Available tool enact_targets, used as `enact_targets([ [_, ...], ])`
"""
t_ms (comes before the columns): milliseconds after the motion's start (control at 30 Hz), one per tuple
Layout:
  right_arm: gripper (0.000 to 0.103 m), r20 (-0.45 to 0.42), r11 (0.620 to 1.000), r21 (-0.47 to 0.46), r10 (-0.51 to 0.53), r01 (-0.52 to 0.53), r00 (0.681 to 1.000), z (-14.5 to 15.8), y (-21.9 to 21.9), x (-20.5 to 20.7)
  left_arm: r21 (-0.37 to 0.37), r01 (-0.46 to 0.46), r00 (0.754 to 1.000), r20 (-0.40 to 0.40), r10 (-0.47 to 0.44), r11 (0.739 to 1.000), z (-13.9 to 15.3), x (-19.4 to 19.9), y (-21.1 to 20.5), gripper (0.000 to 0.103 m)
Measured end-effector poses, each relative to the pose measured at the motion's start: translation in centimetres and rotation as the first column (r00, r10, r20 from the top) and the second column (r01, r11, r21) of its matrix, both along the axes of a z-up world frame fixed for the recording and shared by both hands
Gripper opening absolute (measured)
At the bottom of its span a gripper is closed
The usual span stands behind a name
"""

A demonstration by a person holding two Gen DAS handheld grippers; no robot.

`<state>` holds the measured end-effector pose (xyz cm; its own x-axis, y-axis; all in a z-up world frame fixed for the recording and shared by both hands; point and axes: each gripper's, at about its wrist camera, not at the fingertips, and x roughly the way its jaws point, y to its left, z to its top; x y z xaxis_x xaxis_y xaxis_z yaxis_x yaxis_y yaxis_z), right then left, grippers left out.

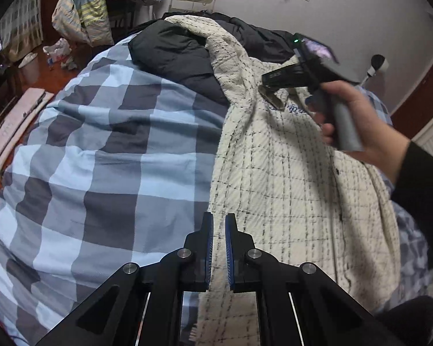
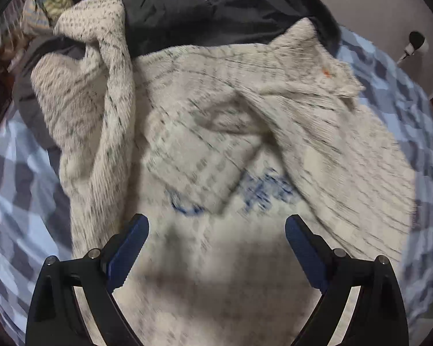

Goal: Fold small clothes
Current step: 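Grasp the cream shirt's sleeve cuff with the right gripper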

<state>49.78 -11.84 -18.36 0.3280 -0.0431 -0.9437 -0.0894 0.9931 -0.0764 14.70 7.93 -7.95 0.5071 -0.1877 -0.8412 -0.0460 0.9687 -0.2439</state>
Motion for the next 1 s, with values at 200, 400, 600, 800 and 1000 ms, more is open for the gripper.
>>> enact_targets([
  [200,0.073,0.010,1.000,0.003,0.029,-0.029,1.000,-0.9,0.6,0.4,-0.072,-0.012,0.995,-0.095,0.005,0.997,-2.2,1.0,-0.1,0.007],
  [400,0.003,0.084,0.949,0.314,-0.004,-0.023,0.996,4.5,-1.9,-3.1,-0.098,-0.044,0.994,-0.103,0.033,0.994,-2.5,1.1,0.5,0.007],
  [600,0.002,0.217,0.862,0.506,-0.116,-0.010,0.969,16.4,-10.8,-9.3,-0.104,-0.066,0.991,-0.123,0.053,0.992,-2.7,0.8,1.0,0.007],
  [800,0.002,0.265,0.909,0.417,-0.122,0.001,0.956,25.1,-16.2,-12.4,-0.098,-0.062,0.992,-0.114,0.050,0.993,-2.4,0.7,0.8,0.007],
  [1000,0.017,0.219,0.957,0.289,-0.065,-0.001,0.974,22.9,-14.6,-11.8,-0.104,-0.057,0.988,-0.150,0.041,0.993,-3.1,0.7,0.7,0.007],
])
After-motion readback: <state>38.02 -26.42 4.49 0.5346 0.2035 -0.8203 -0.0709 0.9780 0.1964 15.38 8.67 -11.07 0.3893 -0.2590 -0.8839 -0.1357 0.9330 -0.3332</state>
